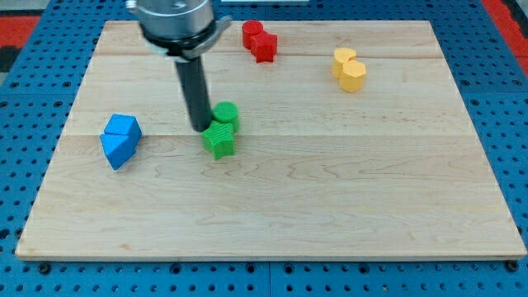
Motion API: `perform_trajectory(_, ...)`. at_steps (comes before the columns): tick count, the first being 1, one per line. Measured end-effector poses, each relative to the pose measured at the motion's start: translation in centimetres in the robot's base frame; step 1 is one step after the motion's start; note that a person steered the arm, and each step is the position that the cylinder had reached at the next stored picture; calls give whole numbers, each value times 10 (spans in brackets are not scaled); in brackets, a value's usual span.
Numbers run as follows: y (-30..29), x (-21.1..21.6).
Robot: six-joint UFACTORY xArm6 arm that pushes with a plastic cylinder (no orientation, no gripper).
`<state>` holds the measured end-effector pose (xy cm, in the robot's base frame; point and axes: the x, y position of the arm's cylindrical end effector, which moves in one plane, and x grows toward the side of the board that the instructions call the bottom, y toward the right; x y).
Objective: Push green circle beside yellow blocks
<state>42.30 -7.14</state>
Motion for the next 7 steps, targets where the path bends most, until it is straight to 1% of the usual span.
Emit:
perform_trajectory(1, 71, 4)
perform_trajectory(2, 105, -29)
perform_trajectory(3, 104, -51)
perform_trajectory(4, 71, -29)
perform_trajectory(5, 89, -58)
perform_trajectory(6, 162, -63)
perform_trajectory(7, 180, 32)
